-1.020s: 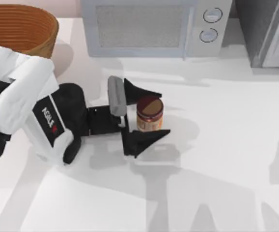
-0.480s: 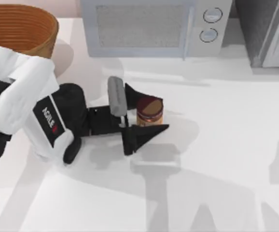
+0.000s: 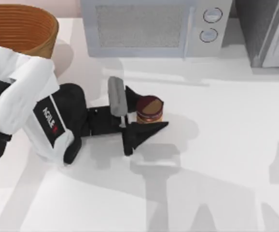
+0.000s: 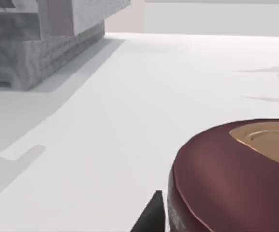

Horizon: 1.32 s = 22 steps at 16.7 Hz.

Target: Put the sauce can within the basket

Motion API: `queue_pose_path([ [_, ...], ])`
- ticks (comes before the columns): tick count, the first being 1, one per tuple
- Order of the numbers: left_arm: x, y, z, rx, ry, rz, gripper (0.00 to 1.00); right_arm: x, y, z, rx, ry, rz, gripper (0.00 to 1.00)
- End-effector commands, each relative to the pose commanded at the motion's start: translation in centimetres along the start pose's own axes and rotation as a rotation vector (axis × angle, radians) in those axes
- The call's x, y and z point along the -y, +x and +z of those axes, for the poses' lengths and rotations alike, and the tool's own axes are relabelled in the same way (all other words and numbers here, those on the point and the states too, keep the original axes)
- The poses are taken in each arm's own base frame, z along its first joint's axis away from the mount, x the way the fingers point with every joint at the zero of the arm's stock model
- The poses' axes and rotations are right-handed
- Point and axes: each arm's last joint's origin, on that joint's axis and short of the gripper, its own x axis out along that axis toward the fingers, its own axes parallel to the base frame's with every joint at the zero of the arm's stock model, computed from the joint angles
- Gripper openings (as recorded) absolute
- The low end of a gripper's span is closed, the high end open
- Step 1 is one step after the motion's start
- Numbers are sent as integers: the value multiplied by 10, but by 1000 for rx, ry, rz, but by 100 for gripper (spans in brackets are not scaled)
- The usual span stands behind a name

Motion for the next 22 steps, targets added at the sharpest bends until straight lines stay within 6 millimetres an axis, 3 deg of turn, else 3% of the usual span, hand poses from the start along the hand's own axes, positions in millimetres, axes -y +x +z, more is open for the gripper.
queue_pose_path([
  [9, -1, -1, 1, 0, 2, 1, 0, 0, 0, 0, 0, 0, 0, 100],
  [12, -12, -4, 21, 7, 31, -14, 0, 0, 0, 0, 0, 0, 0, 100],
  [14, -27, -12, 48, 10, 60, -20, 0, 0, 0, 0, 0, 0, 0, 100],
  [16, -45, -30, 85, 12, 90, -4, 0, 0, 0, 0, 0, 0, 0, 100],
  [18, -62, -60, 121, 12, 112, 42, 0, 0, 0, 0, 0, 0, 0, 100],
  [22, -89, -155, 180, 0, 107, 223, 0, 0, 0, 0, 0, 0, 0, 100],
])
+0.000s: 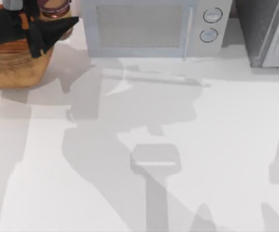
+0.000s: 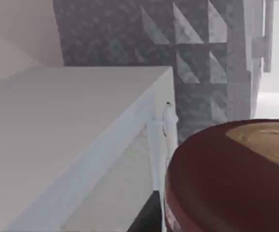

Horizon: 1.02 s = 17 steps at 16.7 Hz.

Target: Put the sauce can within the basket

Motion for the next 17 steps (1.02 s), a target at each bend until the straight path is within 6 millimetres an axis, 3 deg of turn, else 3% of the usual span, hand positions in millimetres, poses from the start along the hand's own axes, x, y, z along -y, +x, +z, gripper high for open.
queue_pose_path([
  [4, -30, -111, 33, -25, -52, 262, 0, 0, 0, 0, 0, 0, 0, 100],
  [7, -33, -159, 47, -31, -82, 390, 0, 0, 0, 0, 0, 0, 0, 100],
  [9, -33, -167, 47, -32, -102, 417, 0, 0, 0, 0, 0, 0, 0, 100],
  [14, -34, -165, 44, -33, -102, 413, 0, 0, 0, 0, 0, 0, 0, 100],
  [17, -43, -144, 34, -33, -109, 414, 0, 0, 0, 0, 0, 0, 0, 100],
])
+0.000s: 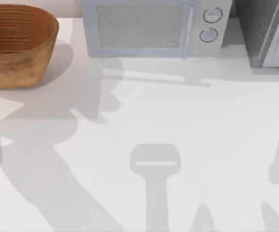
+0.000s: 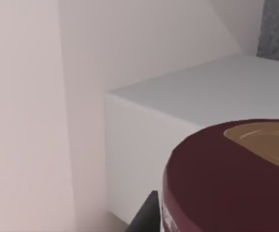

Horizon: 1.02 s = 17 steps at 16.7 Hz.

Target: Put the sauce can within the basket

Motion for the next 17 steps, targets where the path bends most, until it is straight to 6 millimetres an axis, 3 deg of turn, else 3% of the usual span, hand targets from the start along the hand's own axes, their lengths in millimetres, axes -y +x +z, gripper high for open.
queue_pose_path([
  [4, 1, 34, -11, 3, 7, 3, 0, 0, 0, 0, 0, 0, 0, 100],
  [7, 1, 35, -11, 3, 7, 3, 0, 0, 0, 0, 0, 0, 0, 100],
  [17, 1, 35, -11, 3, 7, 3, 75, 0, 0, 0, 0, 0, 0, 100],
])
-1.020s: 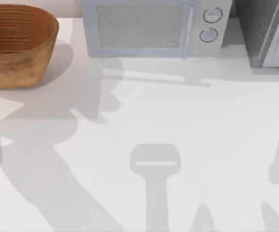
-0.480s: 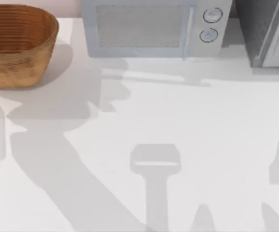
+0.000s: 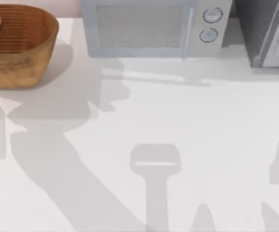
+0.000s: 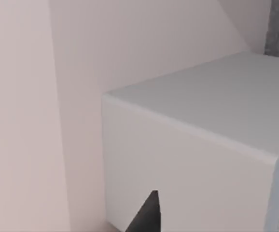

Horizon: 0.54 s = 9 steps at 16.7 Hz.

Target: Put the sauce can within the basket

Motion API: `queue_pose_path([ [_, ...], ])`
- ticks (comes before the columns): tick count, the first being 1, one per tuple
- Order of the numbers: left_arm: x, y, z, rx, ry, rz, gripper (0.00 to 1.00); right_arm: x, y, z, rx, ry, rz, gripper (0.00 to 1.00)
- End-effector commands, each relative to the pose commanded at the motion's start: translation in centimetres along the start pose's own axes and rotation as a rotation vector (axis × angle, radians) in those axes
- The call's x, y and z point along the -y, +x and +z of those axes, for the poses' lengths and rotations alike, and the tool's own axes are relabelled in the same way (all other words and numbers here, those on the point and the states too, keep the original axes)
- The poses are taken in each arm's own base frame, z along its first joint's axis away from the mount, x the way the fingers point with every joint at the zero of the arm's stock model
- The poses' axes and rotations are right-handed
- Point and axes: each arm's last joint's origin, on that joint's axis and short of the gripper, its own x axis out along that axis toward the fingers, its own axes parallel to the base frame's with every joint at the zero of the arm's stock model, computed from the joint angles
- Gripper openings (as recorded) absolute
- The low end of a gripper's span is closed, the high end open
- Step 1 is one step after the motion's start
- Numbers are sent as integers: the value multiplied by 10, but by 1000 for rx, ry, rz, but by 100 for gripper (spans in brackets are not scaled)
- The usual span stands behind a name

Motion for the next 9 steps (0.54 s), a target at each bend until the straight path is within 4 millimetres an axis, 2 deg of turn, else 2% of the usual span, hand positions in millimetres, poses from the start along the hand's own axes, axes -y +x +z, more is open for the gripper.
queue_pose_path([
  [3, 0, 0, 0, 0, 0, 0, 98, 0, 0, 0, 0, 0, 0, 100],
  [9, 0, 0, 0, 0, 0, 0, 100, 0, 0, 0, 0, 0, 0, 100],
])
